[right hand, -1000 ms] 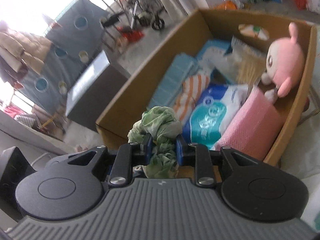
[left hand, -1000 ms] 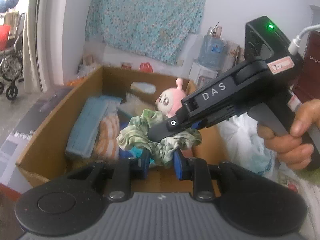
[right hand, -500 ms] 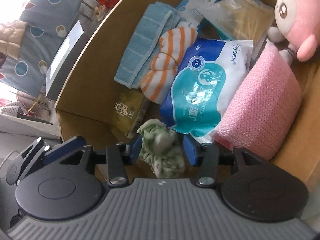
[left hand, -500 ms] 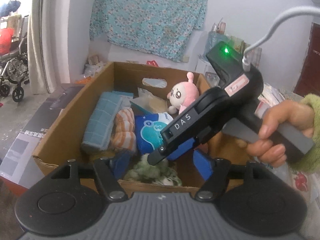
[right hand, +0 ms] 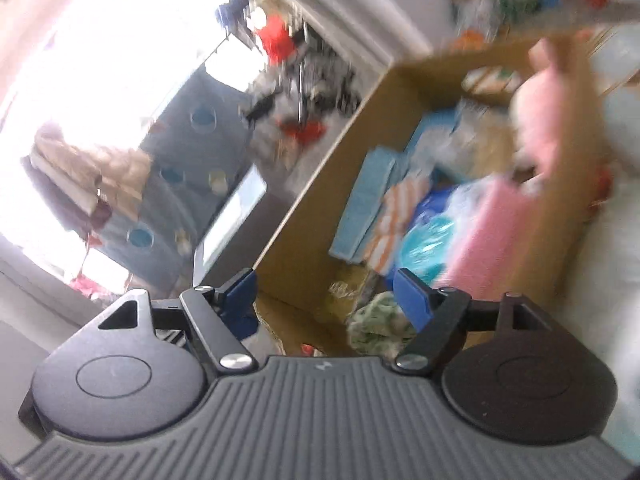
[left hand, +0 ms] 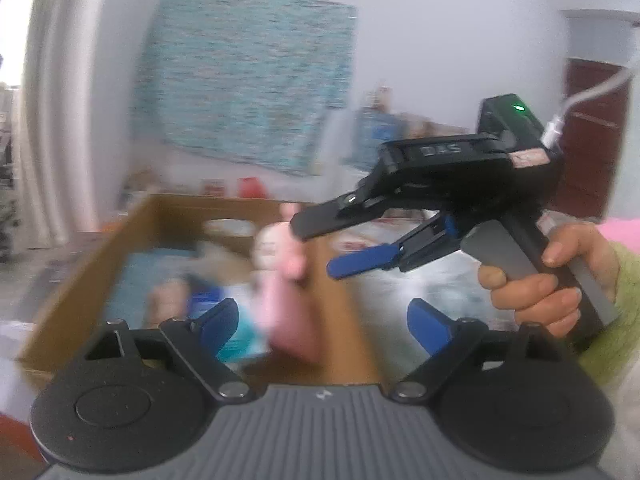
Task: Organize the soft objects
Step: 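Move the right tool back to the white yogurt cup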
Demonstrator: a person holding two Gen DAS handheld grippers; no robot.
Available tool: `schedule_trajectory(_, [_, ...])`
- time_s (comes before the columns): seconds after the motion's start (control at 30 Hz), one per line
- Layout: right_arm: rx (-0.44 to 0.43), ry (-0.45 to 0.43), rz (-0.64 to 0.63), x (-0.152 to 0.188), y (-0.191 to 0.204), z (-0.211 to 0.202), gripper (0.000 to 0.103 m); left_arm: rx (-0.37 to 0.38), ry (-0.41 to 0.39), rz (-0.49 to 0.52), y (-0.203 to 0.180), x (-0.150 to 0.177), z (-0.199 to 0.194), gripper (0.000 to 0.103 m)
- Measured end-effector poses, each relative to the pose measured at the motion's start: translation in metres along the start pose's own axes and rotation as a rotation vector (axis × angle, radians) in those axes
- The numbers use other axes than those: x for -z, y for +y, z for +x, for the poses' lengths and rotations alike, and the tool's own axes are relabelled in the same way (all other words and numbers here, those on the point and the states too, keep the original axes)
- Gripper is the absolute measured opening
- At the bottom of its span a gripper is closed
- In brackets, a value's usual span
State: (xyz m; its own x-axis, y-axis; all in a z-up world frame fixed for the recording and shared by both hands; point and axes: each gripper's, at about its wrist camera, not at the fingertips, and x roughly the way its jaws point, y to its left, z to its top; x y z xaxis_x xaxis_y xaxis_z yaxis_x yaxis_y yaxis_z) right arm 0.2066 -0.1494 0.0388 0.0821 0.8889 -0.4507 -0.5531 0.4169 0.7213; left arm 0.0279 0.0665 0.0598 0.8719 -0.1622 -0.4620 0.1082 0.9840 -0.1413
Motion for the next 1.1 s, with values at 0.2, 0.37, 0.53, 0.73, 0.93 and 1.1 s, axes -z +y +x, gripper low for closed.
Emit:
schedule_trajectory(0.2, [0.22, -0.223, -0.053, 0.036, -0.027, -0.132, 0.077, 0.202, 0.036, 0.076, -0.078, 0.005, 0.034, 0.093])
schedule_trajectory(0.37, [0.384, -0.328, 0.007, 0.072, -0.067, -0.216, 0.079, 0.318, 0.049, 0.145, -0.144, 0.024, 0.075, 0.092])
schedule_trajectory(0.53, [0.509, -0.358, 0.105, 0.107, -0.117, -0.26, 0.079, 0.357, 0.059, 0.255, -0.205, 0.042, 0.115, 0.088])
schedule_trajectory(0.73, [0.585, -0.321, 0.09, 0.132, -0.157, -0.258, 0.071, 0.342, 0.099, 0.369, -0.257, 0.056, 0.168, 0.07])
schedule_trajectory(0.93, [0.588, -0.304, 0.107, 0.135, -0.186, -0.25, 0.054, 0.291, 0.2, 0.378, -0.277, 0.065, 0.217, 0.065])
schedule_trajectory(1.1, [0.538, -0.288, 0.179, 0.138, -0.211, -0.246, 0.05, 0.264, 0.243, 0.385, -0.281, 0.069, 0.243, 0.069])
